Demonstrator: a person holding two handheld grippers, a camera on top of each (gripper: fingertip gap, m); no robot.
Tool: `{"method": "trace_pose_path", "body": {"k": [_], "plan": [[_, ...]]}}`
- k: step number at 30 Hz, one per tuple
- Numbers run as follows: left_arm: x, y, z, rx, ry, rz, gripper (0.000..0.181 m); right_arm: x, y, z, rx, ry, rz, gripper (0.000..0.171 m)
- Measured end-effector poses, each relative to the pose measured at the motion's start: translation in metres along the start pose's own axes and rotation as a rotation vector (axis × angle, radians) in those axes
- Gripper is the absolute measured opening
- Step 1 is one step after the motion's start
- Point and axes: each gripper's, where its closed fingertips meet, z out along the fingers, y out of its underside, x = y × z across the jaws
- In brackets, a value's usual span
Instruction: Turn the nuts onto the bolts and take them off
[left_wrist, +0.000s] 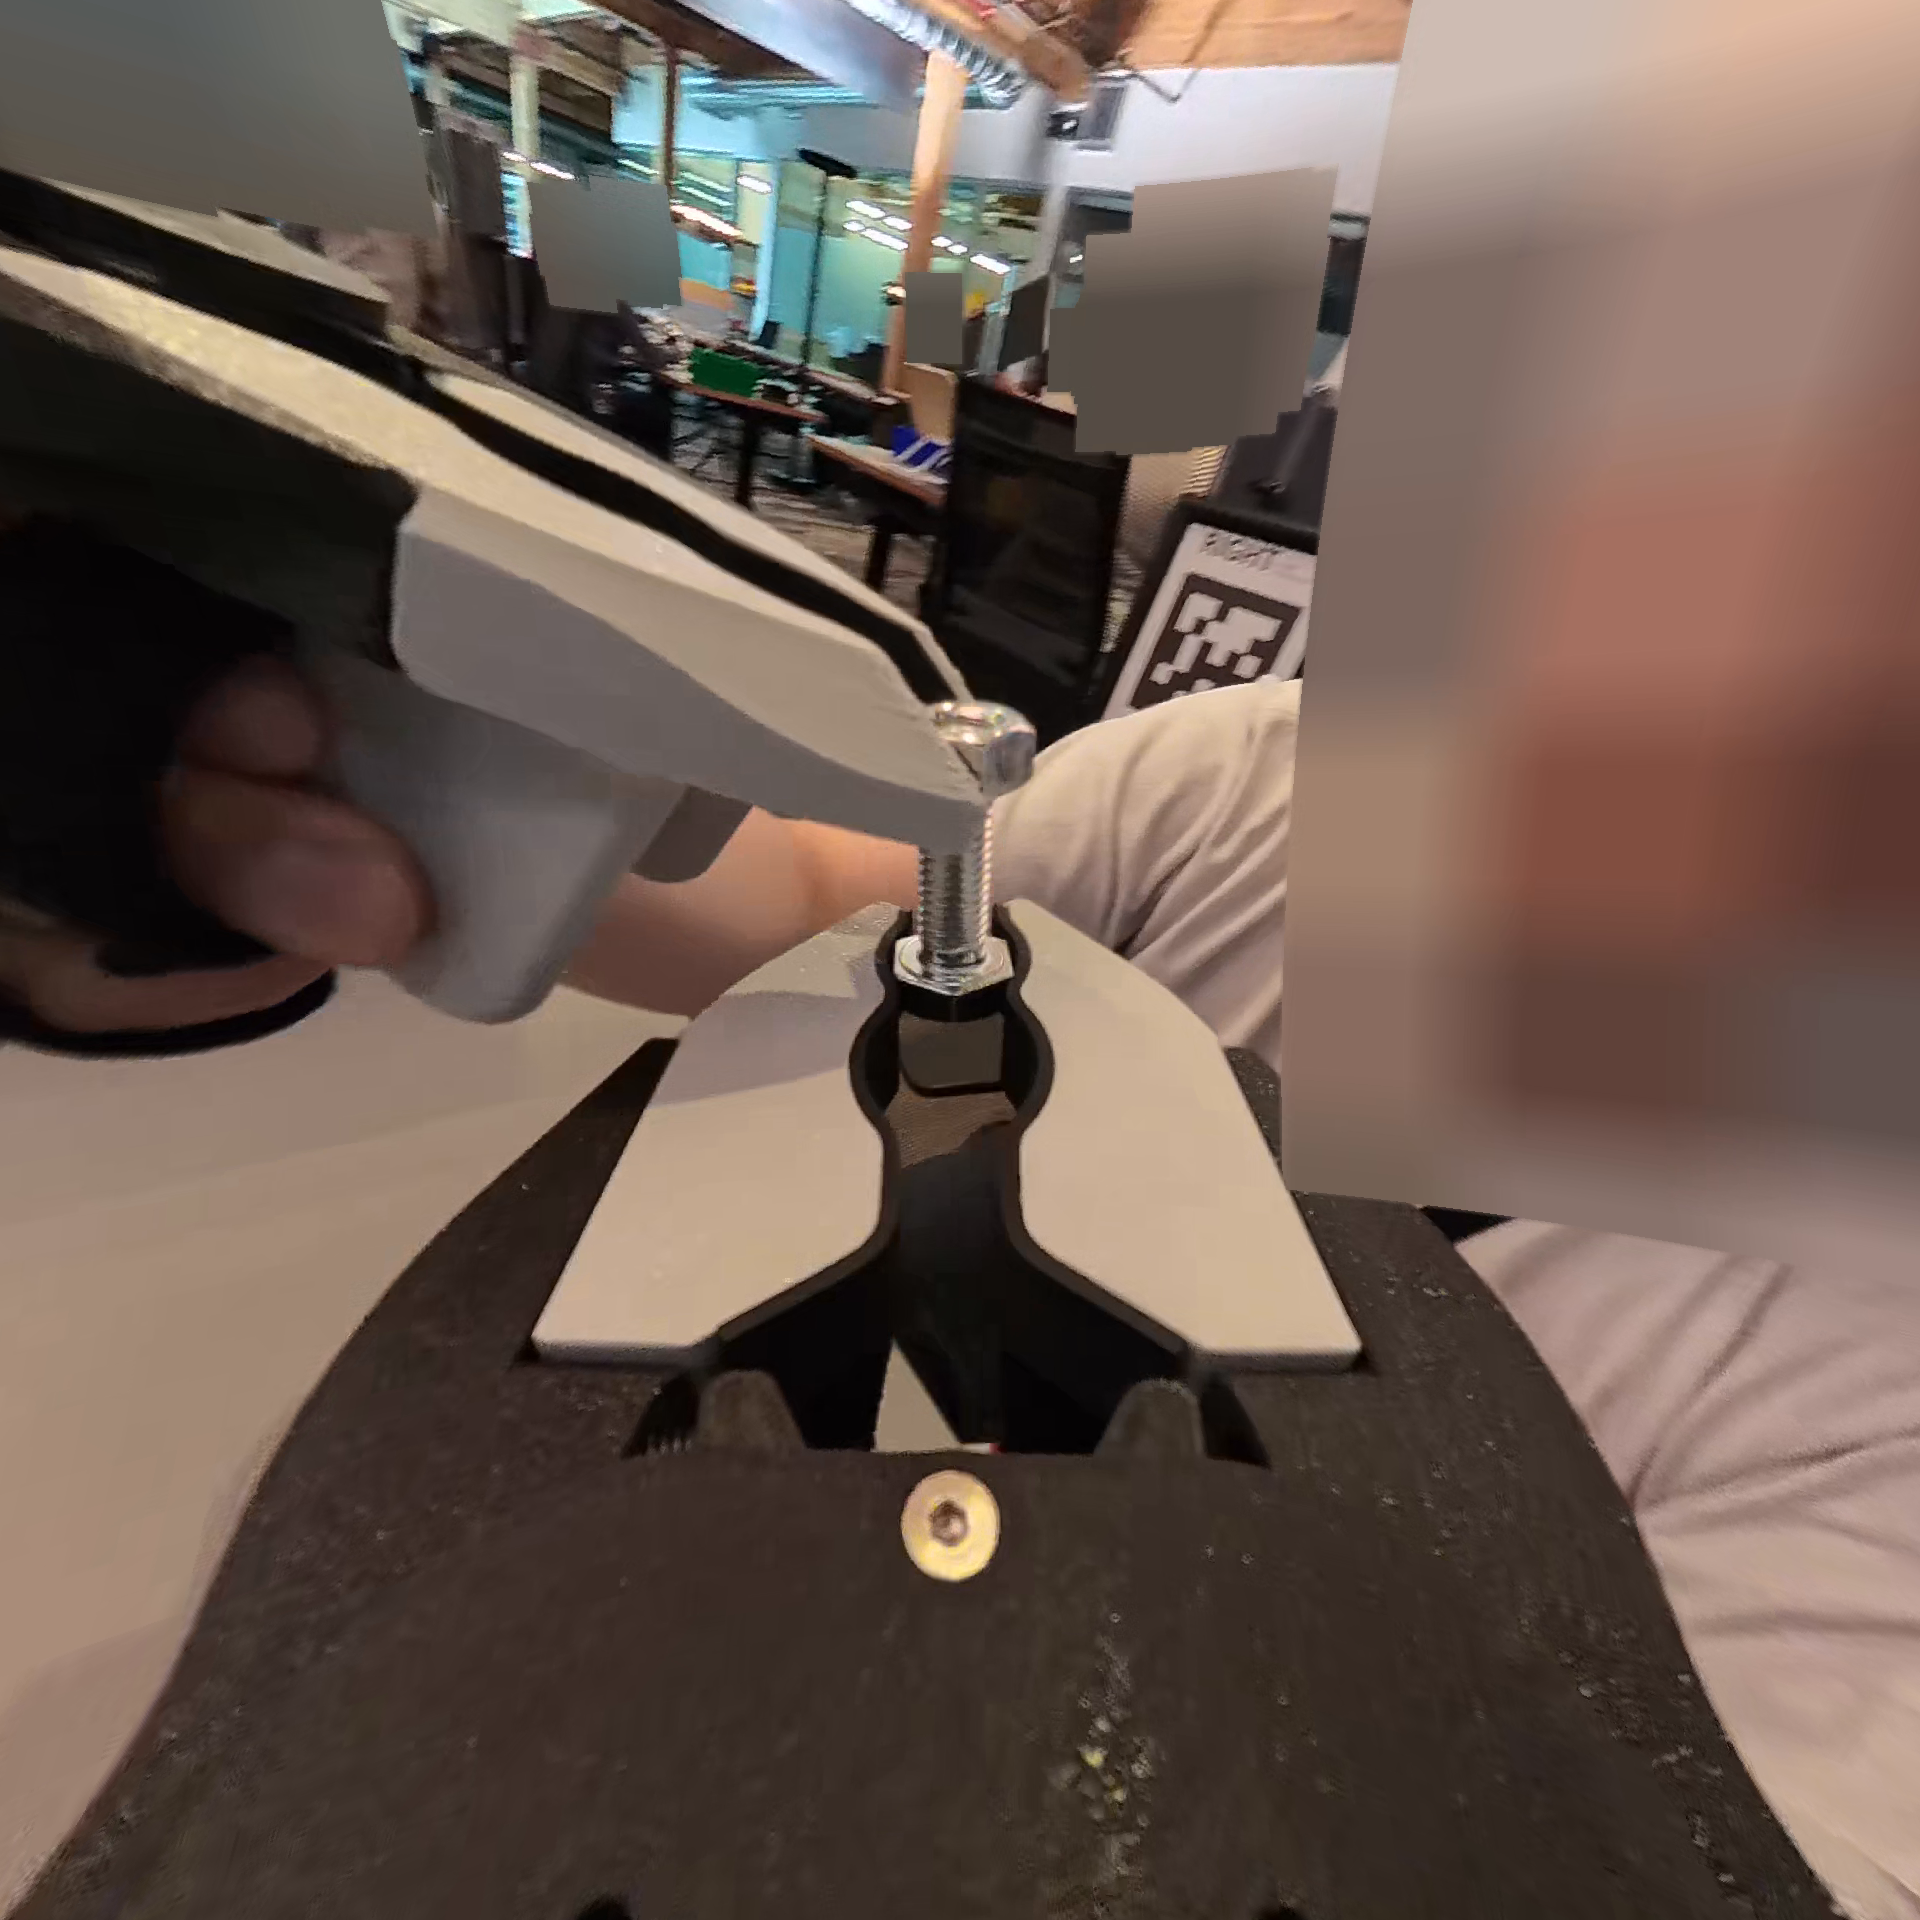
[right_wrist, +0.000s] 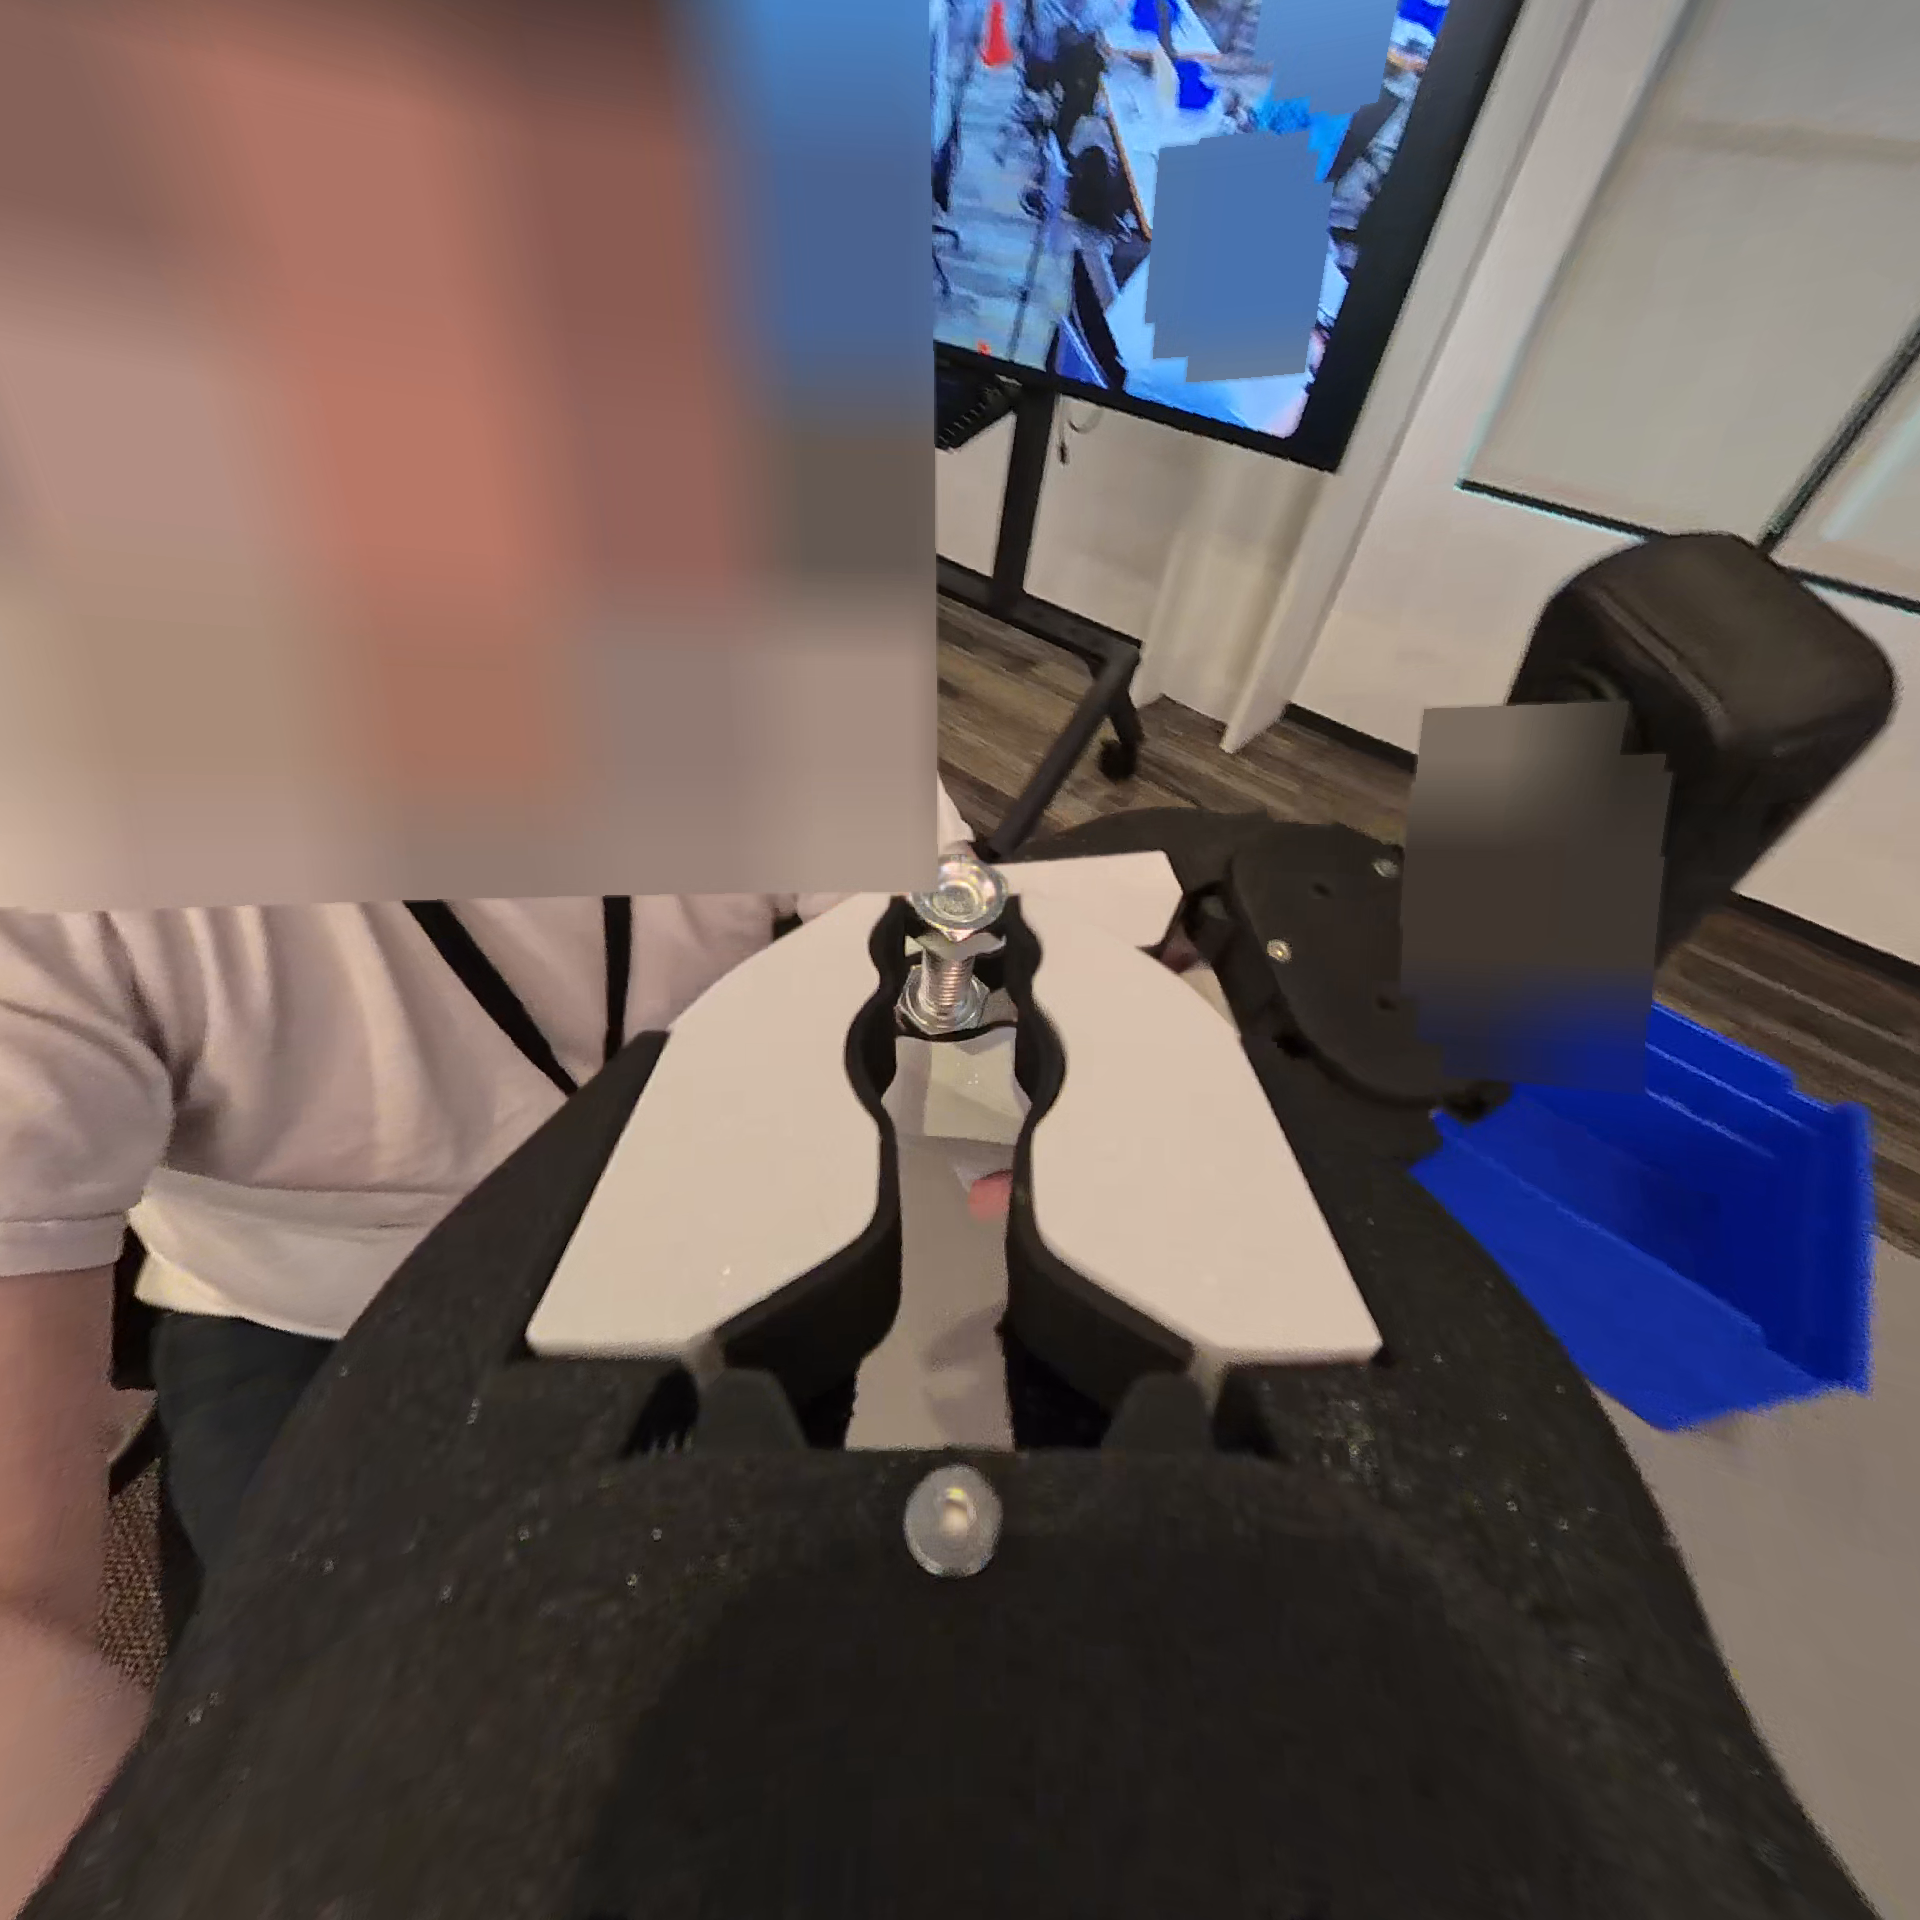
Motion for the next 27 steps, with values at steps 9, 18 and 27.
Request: {"method": "trace_pose_path", "body": {"k": [9, 18, 27], "plan": [[-0.040, -0.010, -0.021, 0.030, -0.332, 0.059, 0.014, 0.024, -0.003, -0.021, 0.056, 0.213, 0.041, 0.044], [-0.115, -0.031, -0.127, -0.021, -1.395, 0.322, 0.014, 0.083, -0.005, -0.093, 0.097, 1.201, 0.112, 0.043], [-0.118, -0.030, -0.121, -0.025, -1.429, 0.331, 0.014, 0.106, 0.013, -0.076, -0.056, 1.423, 0.065, 0.034]]}}
